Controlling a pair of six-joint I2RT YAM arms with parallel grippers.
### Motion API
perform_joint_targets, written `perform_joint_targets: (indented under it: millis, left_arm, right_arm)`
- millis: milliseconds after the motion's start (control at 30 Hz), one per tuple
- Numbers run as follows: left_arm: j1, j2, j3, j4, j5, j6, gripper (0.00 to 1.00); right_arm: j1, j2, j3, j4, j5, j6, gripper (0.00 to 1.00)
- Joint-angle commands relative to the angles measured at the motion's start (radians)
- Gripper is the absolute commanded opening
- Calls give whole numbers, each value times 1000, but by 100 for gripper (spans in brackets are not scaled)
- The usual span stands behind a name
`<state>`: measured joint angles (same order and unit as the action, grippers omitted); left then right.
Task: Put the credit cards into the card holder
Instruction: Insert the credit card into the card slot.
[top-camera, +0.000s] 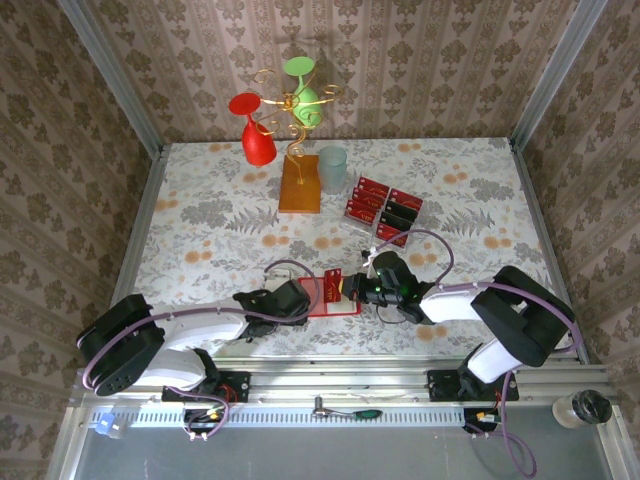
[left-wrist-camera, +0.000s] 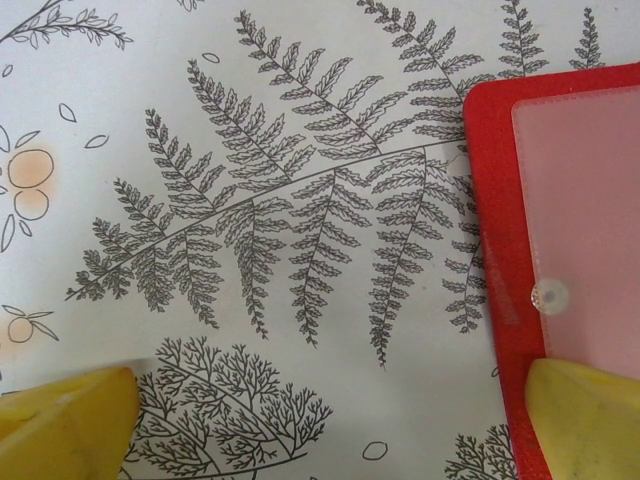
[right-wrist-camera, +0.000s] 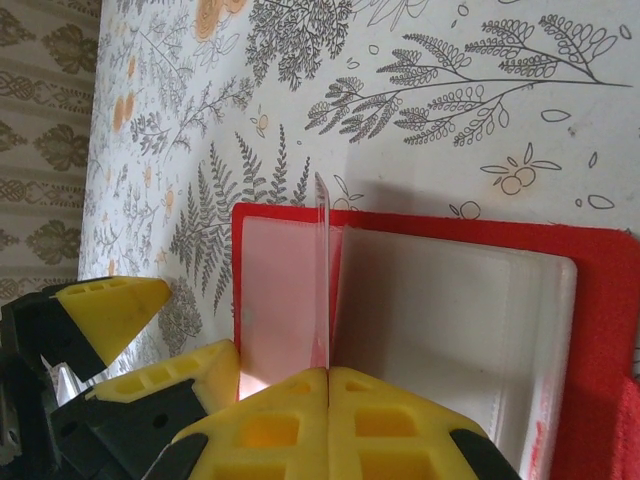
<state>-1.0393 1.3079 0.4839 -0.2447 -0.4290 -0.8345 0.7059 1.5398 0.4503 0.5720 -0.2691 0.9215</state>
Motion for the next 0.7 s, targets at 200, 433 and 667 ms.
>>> perform_joint_targets:
  millis: [200,433,667]
  left_arm:
    - [-9,-10,-24,-53,-23,-11,100]
    - [-10,-10,-24,-48,-24,-12,100]
    - [-11,-10,-25,-48,-25,-12,100]
  right_arm:
    - [10,29,-12,43,-7,29,0]
    - [20,24,-27,43,-2,35,0]
    - [29,14,-49,39,0,39,0]
